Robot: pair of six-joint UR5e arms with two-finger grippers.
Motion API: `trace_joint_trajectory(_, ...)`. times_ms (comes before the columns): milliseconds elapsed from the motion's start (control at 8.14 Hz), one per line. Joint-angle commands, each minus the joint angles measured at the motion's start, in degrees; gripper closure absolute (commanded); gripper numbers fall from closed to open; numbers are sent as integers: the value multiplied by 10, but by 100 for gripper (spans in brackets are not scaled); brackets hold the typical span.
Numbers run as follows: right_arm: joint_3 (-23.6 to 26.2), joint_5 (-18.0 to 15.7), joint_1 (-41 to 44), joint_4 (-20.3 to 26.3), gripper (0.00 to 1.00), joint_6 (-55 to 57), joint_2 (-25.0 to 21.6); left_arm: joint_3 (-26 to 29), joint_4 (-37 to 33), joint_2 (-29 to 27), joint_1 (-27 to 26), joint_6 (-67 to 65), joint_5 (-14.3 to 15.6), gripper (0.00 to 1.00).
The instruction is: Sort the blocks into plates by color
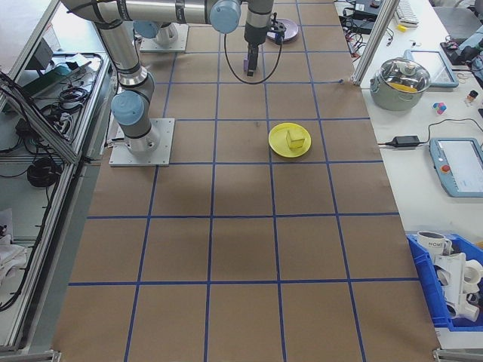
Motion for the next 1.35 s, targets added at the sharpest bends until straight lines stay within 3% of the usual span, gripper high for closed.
trace_joint_trajectory(0,-47,-8,0,15,0,-3,-17,-30,5,-16,-2,-3,-25,0)
trace_joint_trajectory(123,-48,-13,-1,21,0,-4,-31,-33,5,-27,-2,-5,-62,0)
trace_joint_trajectory(246,-40,-8,-1,17,0,-4,-42,-38,5,-40,-2,-7,-64,0)
trace_joint_trajectory(1105,-37,-5,1,15,0,-18,-43,-65,68,-113,-2,-5,-55,0)
trace_joint_trajectory(1228,-37,-5,1,17,0,-17,-45,-69,69,-121,-2,-8,-27,0)
